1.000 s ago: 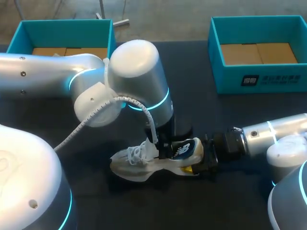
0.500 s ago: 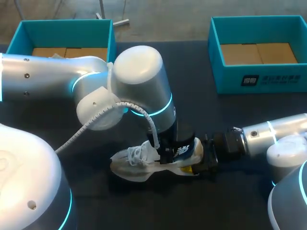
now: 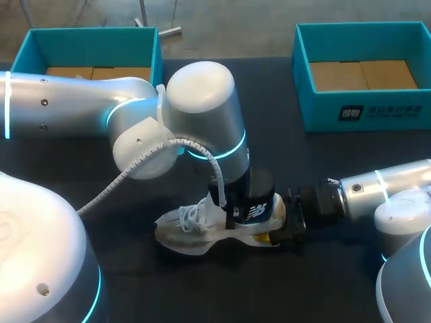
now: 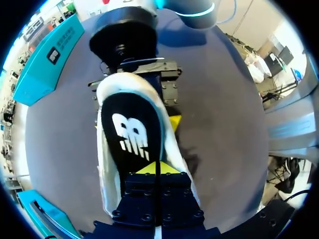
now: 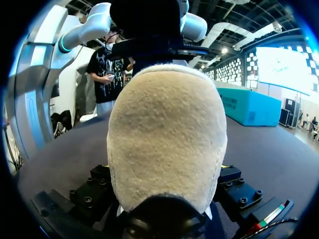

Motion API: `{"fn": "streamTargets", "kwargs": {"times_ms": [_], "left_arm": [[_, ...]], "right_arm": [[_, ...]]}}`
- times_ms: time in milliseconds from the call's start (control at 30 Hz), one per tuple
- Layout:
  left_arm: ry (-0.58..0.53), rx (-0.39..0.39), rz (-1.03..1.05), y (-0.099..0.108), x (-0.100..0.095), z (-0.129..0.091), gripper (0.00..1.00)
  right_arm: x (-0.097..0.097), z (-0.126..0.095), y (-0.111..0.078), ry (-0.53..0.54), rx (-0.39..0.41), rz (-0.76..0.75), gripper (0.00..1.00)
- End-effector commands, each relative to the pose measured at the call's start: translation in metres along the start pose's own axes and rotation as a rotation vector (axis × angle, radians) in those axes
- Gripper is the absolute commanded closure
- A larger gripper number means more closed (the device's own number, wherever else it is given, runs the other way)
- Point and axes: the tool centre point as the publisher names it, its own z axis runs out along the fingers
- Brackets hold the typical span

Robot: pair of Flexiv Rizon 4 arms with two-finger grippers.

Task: Take the shoe out of the shoebox, open the shoe tongue, remove and reinsert the insole, then place the shoe into the shoebox

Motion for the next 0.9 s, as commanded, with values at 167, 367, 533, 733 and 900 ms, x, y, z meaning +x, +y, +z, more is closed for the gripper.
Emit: {"fn": "streamTargets", "kwargs": {"times_ms": [167,367,533,733,900], "left_arm": [[0.052,-0.024,-0.029,0.008,-0.004,-0.009,0.78],[0.070,-0.020,-0.048,0.003,-0.013,-0.025,0.75],[0.078,-0.005,-0.050,-0.005,-0.014,-0.031,0.76],[0.092,-0.027,-0.051,-0.012,-0.011,-0.032,0.76],[0.103,-0.035,-0.053,-0.015,-0.012,-0.026,0.77]], "right_arm": [[0.000,0.002,0.001,0.000,0.006,0.001,1.00],[0.000,0.002,0.001,0.000,0.006,0.001,1.00],[0.000,0.002,0.001,0.000,0.006,0.001,1.00],[0.000,0.002,0.001,0.000,0.006,0.001,1.00],[0.000,0.002,0.001,0.000,0.006,0.001,1.00]]}}
